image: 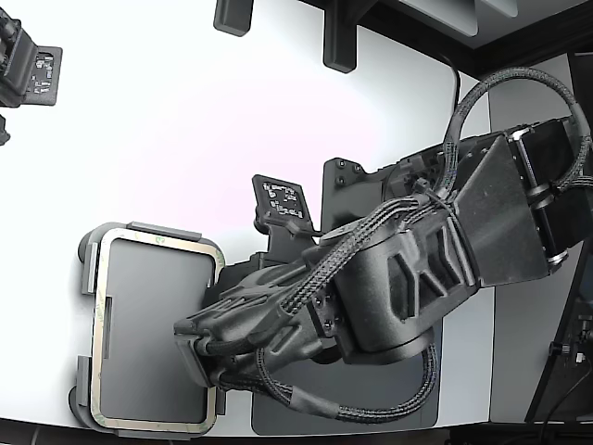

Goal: Grab top frame and put it into gray box.

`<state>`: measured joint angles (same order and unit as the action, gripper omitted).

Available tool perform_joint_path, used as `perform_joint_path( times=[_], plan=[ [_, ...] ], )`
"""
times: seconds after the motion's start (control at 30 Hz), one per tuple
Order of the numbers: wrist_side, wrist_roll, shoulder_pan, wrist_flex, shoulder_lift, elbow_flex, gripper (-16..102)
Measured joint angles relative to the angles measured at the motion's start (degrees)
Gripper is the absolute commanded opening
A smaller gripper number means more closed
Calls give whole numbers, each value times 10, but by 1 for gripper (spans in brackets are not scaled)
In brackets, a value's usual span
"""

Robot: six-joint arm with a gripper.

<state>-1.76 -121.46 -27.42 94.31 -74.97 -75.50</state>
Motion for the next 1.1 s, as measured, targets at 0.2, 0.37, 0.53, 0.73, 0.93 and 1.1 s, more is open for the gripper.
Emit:
perform_joint_path(
  times=[0.2, 0.37, 0.53, 0.73, 0.93, 1.1],
  plan=[
    [1, 0, 1, 0, 0, 0, -12],
    [1, 2, 2, 0, 0, 0, -12],
    [2, 2, 2, 0, 0, 0, 10],
    [3, 6, 3, 0, 4, 10, 100],
    [-40, 29, 3, 0, 4, 53, 100],
    [-103, 81, 3, -3, 13, 124, 100]
  ],
)
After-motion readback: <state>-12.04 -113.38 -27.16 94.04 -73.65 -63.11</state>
